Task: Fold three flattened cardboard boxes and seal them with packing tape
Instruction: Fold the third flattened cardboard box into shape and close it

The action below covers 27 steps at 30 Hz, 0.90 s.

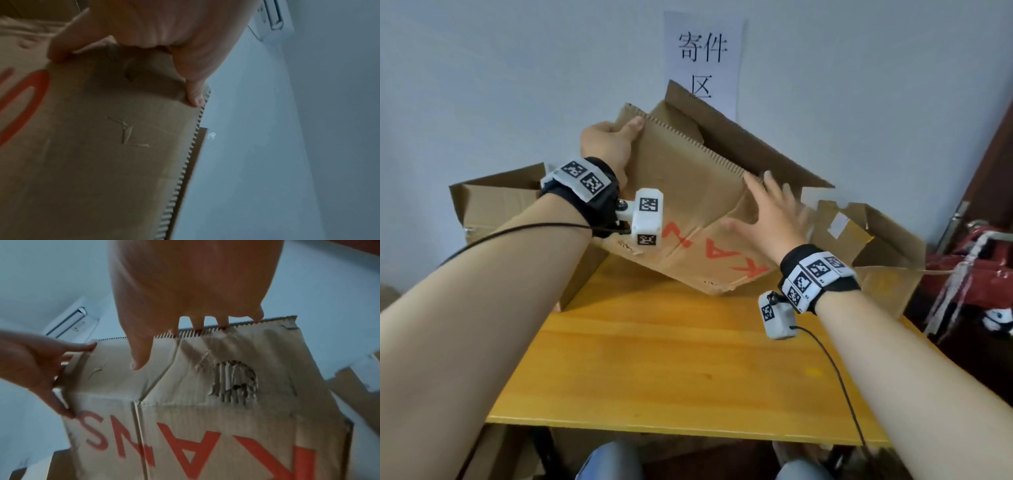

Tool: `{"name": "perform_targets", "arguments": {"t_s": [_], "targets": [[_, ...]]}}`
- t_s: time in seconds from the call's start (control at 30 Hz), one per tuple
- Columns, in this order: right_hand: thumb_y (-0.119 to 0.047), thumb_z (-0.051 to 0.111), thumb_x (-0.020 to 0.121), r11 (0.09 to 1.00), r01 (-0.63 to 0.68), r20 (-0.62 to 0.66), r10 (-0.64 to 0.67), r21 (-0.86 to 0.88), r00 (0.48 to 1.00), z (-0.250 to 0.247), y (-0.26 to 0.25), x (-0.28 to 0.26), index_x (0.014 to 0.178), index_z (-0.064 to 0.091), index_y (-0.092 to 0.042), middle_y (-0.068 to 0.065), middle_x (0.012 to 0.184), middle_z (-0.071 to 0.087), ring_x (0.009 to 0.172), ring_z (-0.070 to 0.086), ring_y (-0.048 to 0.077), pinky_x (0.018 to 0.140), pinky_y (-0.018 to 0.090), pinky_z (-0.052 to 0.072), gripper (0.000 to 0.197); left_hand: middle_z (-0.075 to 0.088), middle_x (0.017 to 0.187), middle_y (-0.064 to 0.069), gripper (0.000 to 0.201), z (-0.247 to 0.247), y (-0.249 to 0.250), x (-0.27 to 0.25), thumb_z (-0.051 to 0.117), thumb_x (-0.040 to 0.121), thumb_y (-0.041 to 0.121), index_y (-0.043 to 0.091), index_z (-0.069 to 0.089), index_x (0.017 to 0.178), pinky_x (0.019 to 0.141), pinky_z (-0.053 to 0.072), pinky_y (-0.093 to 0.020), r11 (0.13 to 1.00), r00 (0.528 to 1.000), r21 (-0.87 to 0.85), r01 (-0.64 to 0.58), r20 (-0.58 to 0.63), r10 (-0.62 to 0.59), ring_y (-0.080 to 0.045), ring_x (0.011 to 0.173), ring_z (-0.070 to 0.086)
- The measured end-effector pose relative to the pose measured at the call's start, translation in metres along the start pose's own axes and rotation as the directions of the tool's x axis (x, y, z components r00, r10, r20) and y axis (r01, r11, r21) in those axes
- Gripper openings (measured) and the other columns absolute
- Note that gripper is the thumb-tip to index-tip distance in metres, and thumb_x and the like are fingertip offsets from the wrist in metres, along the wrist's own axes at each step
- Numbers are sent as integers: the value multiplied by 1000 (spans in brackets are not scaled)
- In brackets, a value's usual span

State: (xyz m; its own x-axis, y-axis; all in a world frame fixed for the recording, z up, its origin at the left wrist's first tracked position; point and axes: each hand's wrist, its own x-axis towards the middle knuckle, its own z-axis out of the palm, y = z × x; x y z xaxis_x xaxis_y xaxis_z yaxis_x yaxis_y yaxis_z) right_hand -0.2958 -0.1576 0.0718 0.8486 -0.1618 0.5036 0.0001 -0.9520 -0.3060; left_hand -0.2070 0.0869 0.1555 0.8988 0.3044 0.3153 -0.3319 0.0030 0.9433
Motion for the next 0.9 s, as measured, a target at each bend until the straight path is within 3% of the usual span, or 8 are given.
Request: {"name": "perform_targets", "arguments": {"t_s": [0.17,0.23,0.37,0.43,0.5,0.7,0.8,0.9], "targets": [[-71,54,86,1000,2,-99,-5,-25,995,-33,-12,20,154,29,-44,-9,169,5,155,-1,30,116,72,2,77,62,121,-2,58,-25,24,5,64,93,51,7,57,132,86,51,-33,984,984,52,172,29,-174,-20,102,59],[-73,49,84,1000,24,-75,-23,11,997,-31,-11,25,153,32,-42,-8,168,14,155,6,28,118,70,5,78,61,127,-6,66,-36,20,9,62,94,52,6,51,140,94,54,-44,958,955,45,284,81,-287,-27,105,64],[-81,32,76,999,-3,38,1,47,999,-7,-3,22,149,41,-40,-8,163,30,151,20,26,118,66,15,84,57,125,0,64,-40,-6,14,64,92,52,8,51,137,70,60,-39,926,900,87,367,219,-377,-20,83,66],[-74,41,85,996,-65,59,62,54,996,4,0,13,146,44,-40,-10,163,26,151,19,27,118,67,10,70,61,126,-5,71,-36,-16,21,78,77,56,11,57,128,74,58,-61,882,850,33,471,251,-463,-37,93,70],[-64,50,91,995,-88,-17,89,36,996,8,1,8,144,46,-37,-7,162,22,148,19,29,117,63,13,60,63,120,-10,65,-35,-18,23,78,80,51,10,58,124,68,55,-68,867,831,15,498,276,-482,-42,96,70],[-53,54,94,998,29,-176,-21,47,984,-3,6,26,146,46,-31,-2,161,29,148,20,25,120,56,18,57,64,102,-11,39,-34,-40,15,62,96,44,7,56,109,49,59,-46,841,793,176,512,280,-541,-32,87,68],[-50,46,99,996,81,-51,-78,43,996,3,4,39,140,53,-32,-5,156,40,146,30,21,118,57,22,46,68,111,-14,39,-33,-57,20,61,97,41,6,60,114,76,60,-48,815,780,302,494,259,-569,-32,88,67],[-45,44,102,989,57,150,-77,134,986,11,-1,42,113,71,-34,-4,136,63,120,60,24,103,45,47,31,61,132,-19,55,-29,-78,38,72,88,26,1,52,134,91,56,-53,825,874,426,372,139,-466,-38,109,64]]}}
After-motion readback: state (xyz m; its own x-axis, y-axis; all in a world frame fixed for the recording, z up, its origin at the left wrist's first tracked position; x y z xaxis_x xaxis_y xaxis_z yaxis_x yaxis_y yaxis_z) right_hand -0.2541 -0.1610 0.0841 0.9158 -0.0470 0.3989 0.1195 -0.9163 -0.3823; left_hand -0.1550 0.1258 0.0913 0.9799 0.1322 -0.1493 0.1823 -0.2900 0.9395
